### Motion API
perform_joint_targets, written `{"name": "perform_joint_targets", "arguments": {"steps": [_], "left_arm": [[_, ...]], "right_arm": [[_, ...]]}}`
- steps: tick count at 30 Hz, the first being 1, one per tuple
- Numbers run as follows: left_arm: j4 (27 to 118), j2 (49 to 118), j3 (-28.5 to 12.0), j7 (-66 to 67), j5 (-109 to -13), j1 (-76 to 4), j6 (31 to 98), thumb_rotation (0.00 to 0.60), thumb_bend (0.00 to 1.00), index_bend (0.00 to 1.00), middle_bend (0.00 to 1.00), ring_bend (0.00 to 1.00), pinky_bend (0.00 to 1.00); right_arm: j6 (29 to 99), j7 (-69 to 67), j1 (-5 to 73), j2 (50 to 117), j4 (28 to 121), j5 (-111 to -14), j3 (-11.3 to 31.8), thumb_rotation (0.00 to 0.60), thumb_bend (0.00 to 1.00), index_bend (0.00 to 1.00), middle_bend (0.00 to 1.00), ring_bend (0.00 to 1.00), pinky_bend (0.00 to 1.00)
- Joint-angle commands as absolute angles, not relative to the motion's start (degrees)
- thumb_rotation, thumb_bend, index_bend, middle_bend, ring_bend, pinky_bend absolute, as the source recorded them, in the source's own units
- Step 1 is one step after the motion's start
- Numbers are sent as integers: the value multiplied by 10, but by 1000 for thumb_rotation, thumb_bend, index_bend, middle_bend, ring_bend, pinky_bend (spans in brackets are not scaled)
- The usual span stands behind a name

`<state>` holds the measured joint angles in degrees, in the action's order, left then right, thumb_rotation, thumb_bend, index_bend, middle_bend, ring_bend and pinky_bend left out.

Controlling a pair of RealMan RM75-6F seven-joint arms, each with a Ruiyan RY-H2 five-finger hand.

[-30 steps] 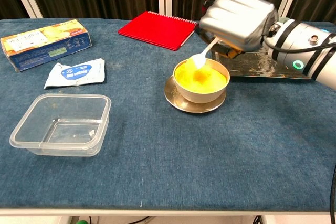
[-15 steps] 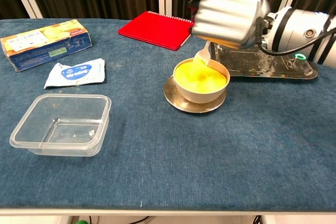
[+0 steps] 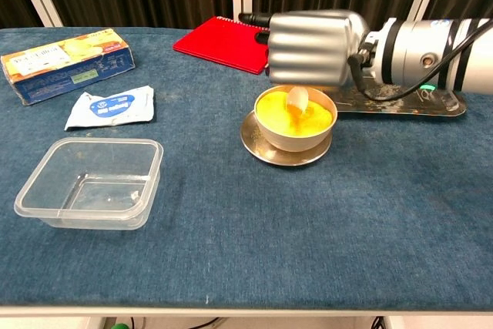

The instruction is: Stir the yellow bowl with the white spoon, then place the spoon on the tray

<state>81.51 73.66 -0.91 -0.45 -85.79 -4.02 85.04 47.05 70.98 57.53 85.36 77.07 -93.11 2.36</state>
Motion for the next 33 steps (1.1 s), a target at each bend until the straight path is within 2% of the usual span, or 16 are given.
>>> {"name": "perform_joint_targets", "arguments": {"steps": [1,7,12,33], "left_arm": [[811,739,-9,-7,-860,-40,851,600,188,158,120,58,150],[804,742,-8,-12,-859,-40,848,600,188,158,120,59,148],[803,742,-9,-13,-860,-40,850,600,189,158,119,59,149],[843,724,-13,20,-867,-46,853,600,188,158,119,59,148]], "right_arm": [[472,701,573,872,758,-938,17,600,550,759,517,285,86],[503,659,554,905,741,-931,22,600,553,765,528,305,86],[555,606,530,925,726,-930,31,600,578,776,540,323,82],[676,423,456,933,702,-915,52,600,579,780,543,328,78]]}}
